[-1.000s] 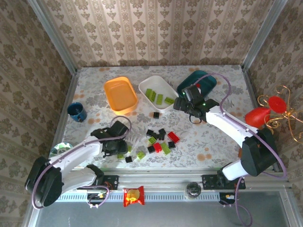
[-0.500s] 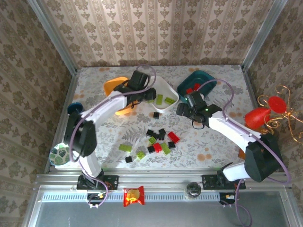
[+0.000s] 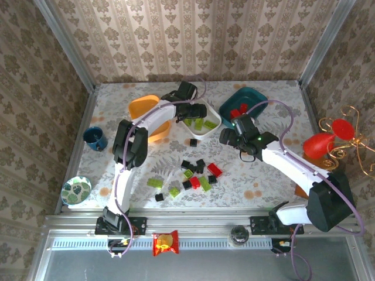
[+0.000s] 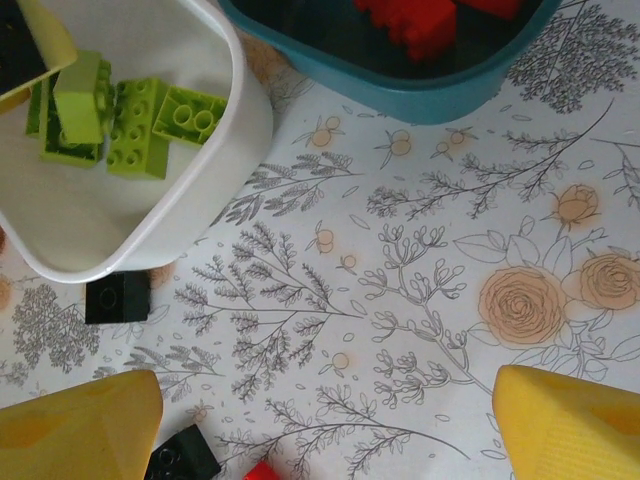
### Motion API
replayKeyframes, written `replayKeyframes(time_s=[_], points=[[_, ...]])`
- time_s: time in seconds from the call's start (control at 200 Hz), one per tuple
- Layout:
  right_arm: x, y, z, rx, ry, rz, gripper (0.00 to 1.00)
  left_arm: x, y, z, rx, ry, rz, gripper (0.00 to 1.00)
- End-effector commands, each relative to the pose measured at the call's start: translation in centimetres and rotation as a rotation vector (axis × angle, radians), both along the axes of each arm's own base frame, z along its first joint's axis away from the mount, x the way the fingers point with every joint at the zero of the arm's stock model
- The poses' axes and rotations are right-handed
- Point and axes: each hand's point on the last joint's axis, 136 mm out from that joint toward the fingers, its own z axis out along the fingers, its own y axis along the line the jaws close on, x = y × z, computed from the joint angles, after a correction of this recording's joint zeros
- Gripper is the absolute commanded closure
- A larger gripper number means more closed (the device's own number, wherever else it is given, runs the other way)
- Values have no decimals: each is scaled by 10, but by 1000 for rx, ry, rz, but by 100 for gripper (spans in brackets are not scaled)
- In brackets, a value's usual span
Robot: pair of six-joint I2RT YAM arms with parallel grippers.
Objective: Sort the legos into containers by color
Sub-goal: Place the lego in the container, then pick up the lego from the middle-left of the table.
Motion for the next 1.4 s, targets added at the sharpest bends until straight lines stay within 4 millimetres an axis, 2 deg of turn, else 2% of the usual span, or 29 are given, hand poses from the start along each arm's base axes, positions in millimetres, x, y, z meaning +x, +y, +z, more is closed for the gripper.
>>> replayKeyframes(time_s=[0.0,0.11,0.2,0.31,0.395,0.535,0.635,0.775,0.89,0.96,1.08,1.115,1.17,1.265,1.395], points=[[-13,5,-2,10,28,45,12,-5,-11,72,-99,-95,-34,24],[-19,14,-5,19,46,99,13,-26,-13,114,-176,-162,-53,21],[-25,21,-10,17,64,136,14,-54,-8,137,-202,-204,-77,19],[-33,27,-16,11,83,168,14,-95,13,142,-199,-210,-88,18],[-37,28,-21,7,96,176,15,-131,40,129,-157,-186,-84,16],[-40,31,-25,6,107,190,15,-192,106,76,-25,-59,-10,15],[-42,40,-25,19,109,227,15,-232,140,42,11,51,33,13],[-50,62,-25,6,134,330,15,-286,165,7,61,193,15,14],[-57,69,-28,-31,153,371,15,-331,192,-6,171,268,-3,17],[-59,70,-30,-32,159,374,15,-350,190,-4,203,266,-23,17],[-58,73,-31,-22,152,372,15,-372,207,-31,298,372,31,19],[-58,74,-30,-18,148,372,15,-374,206,-37,287,378,41,18],[-58,75,-38,-30,170,373,15,-373,198,-42,250,362,41,17],[-57,75,-37,-36,171,377,15,-368,195,-49,273,346,25,17],[-57,71,-32,-51,159,373,15,-363,186,-62,317,347,-34,27]])
